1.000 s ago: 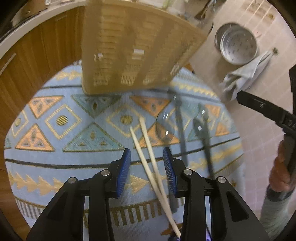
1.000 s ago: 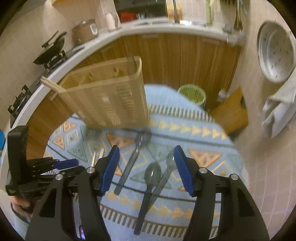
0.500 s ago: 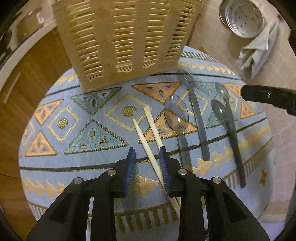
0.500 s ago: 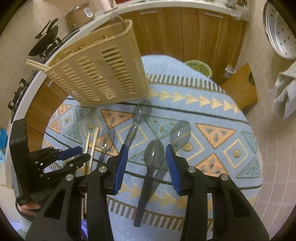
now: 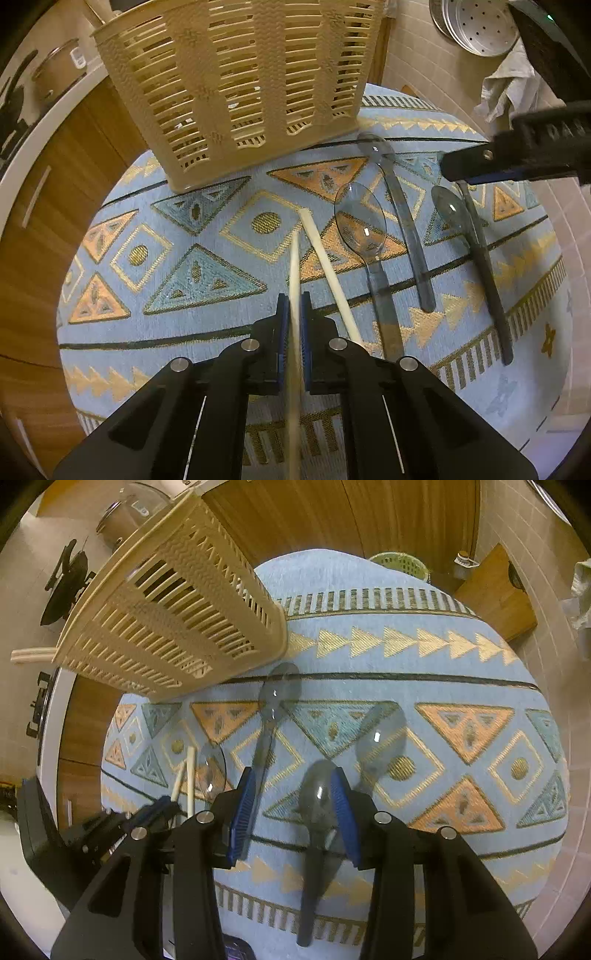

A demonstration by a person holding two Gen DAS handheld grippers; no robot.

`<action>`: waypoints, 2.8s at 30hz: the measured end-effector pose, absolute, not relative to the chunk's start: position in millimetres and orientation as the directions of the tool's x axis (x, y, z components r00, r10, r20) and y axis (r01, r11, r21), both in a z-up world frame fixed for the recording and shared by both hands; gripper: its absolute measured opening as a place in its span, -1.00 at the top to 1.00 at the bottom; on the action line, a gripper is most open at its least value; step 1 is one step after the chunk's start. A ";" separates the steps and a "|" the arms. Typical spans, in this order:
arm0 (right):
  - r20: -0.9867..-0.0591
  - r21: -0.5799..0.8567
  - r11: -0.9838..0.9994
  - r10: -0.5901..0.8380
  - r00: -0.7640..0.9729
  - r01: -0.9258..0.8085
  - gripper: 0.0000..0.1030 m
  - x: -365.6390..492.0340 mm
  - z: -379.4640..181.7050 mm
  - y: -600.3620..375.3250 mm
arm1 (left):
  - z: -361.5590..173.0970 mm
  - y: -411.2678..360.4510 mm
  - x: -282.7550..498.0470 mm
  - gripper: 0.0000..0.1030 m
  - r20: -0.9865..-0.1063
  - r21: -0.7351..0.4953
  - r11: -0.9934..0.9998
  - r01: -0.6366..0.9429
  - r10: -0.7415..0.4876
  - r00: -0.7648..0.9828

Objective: Organize utensils
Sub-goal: 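Grasp another chopstick with the left tool while the right tool grasps a clear spoon, then lift the chopstick with the left tool while the right tool lifts the clear spoon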

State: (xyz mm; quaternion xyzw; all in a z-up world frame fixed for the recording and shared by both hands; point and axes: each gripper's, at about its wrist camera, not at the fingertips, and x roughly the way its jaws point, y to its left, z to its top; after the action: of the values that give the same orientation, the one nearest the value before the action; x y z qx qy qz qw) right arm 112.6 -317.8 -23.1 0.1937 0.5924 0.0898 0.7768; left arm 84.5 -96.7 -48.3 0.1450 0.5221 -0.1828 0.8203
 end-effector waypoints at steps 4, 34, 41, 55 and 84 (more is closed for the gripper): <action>-0.898 0.366 0.928 0.333 0.287 0.065 0.24 119.4 -21.6 -305.0 | -47.0 -87.3 86.1 0.92 -0.905 0.014 0.901 0.434 -0.173 0.389; -0.938 0.139 0.989 0.118 0.325 0.043 0.85 144.8 -33.5 -255.9 | -4.1 -35.9 89.2 0.92 -0.779 -0.115 0.953 0.280 -0.261 0.570; -0.896 0.188 0.982 0.172 0.409 -0.002 0.85 116.2 -9.3 -264.4 | 12.5 -32.1 78.9 0.92 -0.727 -0.152 0.945 0.290 -0.305 0.615; -0.731 0.271 0.949 0.312 0.607 -0.161 1.00 53.8 68.7 -276.6 | 86.5 -33.2 40.5 0.92 -0.501 -0.217 0.897 0.386 -0.442 0.744; -0.945 0.157 0.976 0.192 0.265 -0.148 0.14 131.8 -31.4 -251.7 | 63.6 -24.7 57.7 0.92 -0.530 -0.264 0.879 0.396 -0.475 0.702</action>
State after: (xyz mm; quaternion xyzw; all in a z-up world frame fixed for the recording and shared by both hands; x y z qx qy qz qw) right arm 131.8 -251.7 -31.4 0.0182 0.5968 0.1070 0.7950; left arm 57.7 -24.7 63.6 -0.0653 0.3046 -0.2367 0.9203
